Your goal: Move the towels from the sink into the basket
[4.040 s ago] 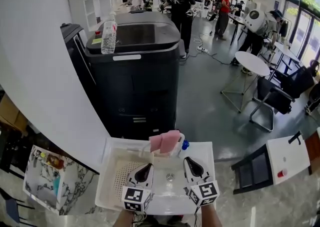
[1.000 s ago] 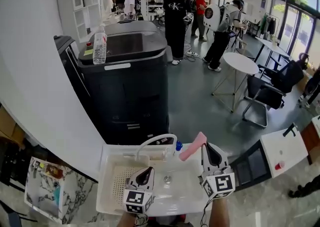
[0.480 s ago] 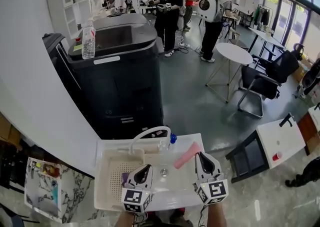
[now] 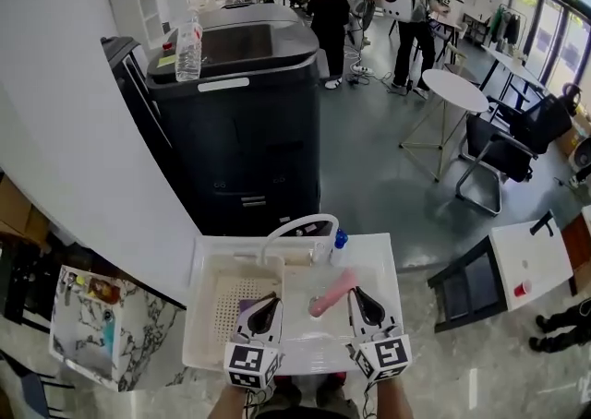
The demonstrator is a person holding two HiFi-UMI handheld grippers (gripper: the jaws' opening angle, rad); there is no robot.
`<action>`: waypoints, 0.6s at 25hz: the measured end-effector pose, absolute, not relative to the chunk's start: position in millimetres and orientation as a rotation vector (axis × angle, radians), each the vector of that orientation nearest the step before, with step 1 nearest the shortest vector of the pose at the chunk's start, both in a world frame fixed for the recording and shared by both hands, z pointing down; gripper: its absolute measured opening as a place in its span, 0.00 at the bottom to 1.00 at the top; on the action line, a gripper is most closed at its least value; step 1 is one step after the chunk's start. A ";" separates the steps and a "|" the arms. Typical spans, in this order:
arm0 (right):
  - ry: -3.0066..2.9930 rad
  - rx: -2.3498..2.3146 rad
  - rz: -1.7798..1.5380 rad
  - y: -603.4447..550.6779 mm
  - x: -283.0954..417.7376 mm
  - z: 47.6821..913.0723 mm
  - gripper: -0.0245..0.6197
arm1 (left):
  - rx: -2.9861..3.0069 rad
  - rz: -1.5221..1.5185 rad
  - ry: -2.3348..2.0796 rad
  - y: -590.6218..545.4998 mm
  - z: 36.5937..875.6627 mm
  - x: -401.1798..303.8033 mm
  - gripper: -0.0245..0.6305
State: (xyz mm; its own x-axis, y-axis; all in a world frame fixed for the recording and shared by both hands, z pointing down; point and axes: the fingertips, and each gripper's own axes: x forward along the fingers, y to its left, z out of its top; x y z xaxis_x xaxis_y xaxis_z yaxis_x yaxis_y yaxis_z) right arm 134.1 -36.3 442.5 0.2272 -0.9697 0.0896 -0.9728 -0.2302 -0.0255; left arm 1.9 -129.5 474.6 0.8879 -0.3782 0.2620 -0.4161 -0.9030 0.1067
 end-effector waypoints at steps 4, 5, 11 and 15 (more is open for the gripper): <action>-2.003 2.369 0.170 -53.3 106.7 453.8 0.10 | 2.871 0.369 -0.675 -138.4 480.3 -22.8 0.05; -2.022 2.351 0.177 -57.9 99.9 456.2 0.10 | 2.865 0.372 -0.691 -141.1 481.7 -29.1 0.05; -2.125 2.253 0.199 -87.3 59.2 464.1 0.10 | 2.828 0.385 -0.775 -158.0 489.2 -65.5 0.05; -2.185 2.191 0.207 -105.6 34.4 468.1 0.10 | 2.805 0.385 -0.824 -166.8 491.3 -87.7 0.05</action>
